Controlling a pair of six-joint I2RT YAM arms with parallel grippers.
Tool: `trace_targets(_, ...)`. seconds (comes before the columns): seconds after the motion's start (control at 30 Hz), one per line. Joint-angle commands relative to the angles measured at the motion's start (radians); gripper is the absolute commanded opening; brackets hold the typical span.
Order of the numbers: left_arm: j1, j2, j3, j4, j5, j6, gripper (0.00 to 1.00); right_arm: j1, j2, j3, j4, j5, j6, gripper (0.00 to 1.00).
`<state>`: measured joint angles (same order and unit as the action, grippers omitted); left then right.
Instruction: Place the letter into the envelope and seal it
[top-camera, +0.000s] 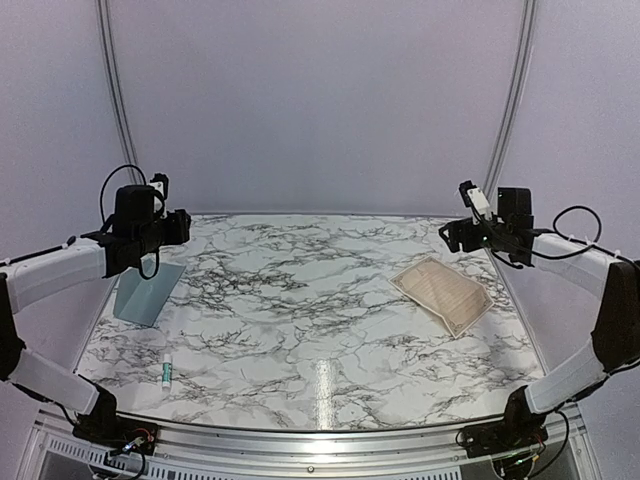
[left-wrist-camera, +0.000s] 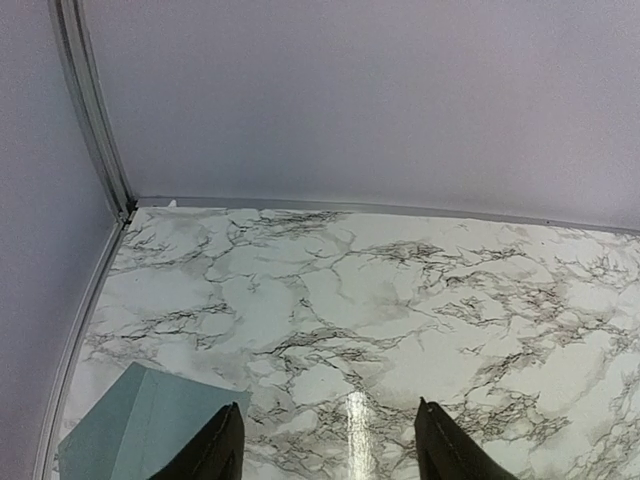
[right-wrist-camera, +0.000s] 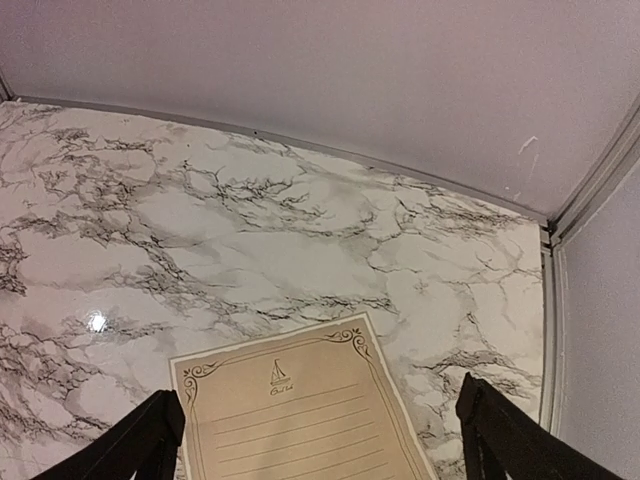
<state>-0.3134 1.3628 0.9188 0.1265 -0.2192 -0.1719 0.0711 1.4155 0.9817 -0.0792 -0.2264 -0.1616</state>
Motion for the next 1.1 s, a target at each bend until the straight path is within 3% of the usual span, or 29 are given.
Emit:
trace_targets(0.0,0.021,-0.068,-0.045,0.007,-0.062,-0.003,0.65,-0.025,-0.052,-0.018,0.085,-0.006,-0.005,0.94)
trace_targets(0.17,0.034,-0.075,-0.04,-0.067,-0.135,0.005,0.79,-0.037,-0.072,-0.043,0.093,-0.091,-0.077,0.97)
trace_targets(0.3,0.04,-0.059,-0.028,-0.143,-0.149,0.003,0.83,-0.044,-0.087,-0.056,0.09,-0.162,-0.147,0.98)
trace_targets(0.73,0.044,0.071,0.005,-0.318,-0.039,-0.07,0.59,-0.051,-0.091,-0.051,0.044,-0.301,-0.208,0.94)
trace_targets(0.9,0.006,0.16,0.055,-0.315,0.138,-0.093,0.54,-0.052,-0.062,-0.043,0.045,-0.234,-0.219,0.89)
trace_targets(1.07,-0.103,0.195,0.077,-0.274,0.195,-0.125,0.54,-0.06,-0.004,0.033,-0.023,-0.099,-0.227,0.81)
